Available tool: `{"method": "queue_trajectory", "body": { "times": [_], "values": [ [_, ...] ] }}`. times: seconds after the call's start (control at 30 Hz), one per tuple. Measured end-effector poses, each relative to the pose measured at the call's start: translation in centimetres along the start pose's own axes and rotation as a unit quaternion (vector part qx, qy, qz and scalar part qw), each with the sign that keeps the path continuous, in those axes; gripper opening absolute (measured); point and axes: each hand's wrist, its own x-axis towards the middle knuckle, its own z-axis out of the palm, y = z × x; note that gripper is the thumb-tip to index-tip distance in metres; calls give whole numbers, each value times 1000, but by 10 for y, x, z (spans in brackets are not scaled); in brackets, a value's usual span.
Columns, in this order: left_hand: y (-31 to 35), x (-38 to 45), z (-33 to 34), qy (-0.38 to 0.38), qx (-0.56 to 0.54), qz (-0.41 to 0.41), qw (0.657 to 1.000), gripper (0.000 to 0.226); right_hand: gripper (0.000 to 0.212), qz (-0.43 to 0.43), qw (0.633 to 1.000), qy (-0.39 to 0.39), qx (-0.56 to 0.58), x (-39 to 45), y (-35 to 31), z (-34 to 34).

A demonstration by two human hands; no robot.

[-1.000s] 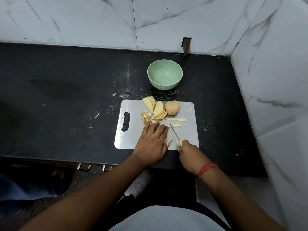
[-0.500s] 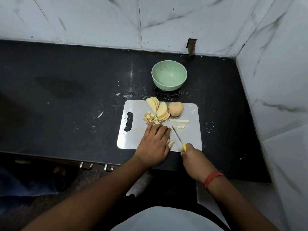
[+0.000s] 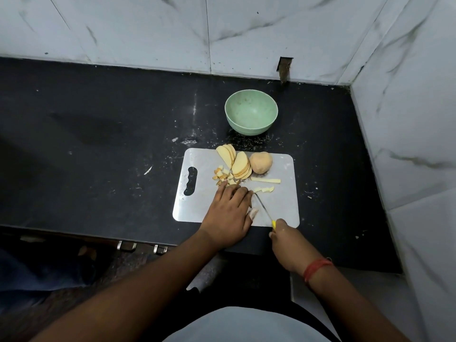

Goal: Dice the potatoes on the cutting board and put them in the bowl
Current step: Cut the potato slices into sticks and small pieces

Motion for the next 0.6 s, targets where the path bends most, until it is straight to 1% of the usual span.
{"method": "queue_trajectory", "body": {
  "times": [0.2, 0.43, 0.6],
  "values": [
    [-1, -5, -2, 21, -8, 0, 1000, 46, 12, -25, 998, 35, 47, -5, 2, -2],
    [-2, -6, -1, 13, -4, 2, 1000, 47, 15, -29, 999, 29, 33, 1, 0, 2],
    [-2, -6, 0, 3, -8, -2, 1000, 48, 12, -30, 999, 28, 21, 6, -2, 2]
  ]
}}
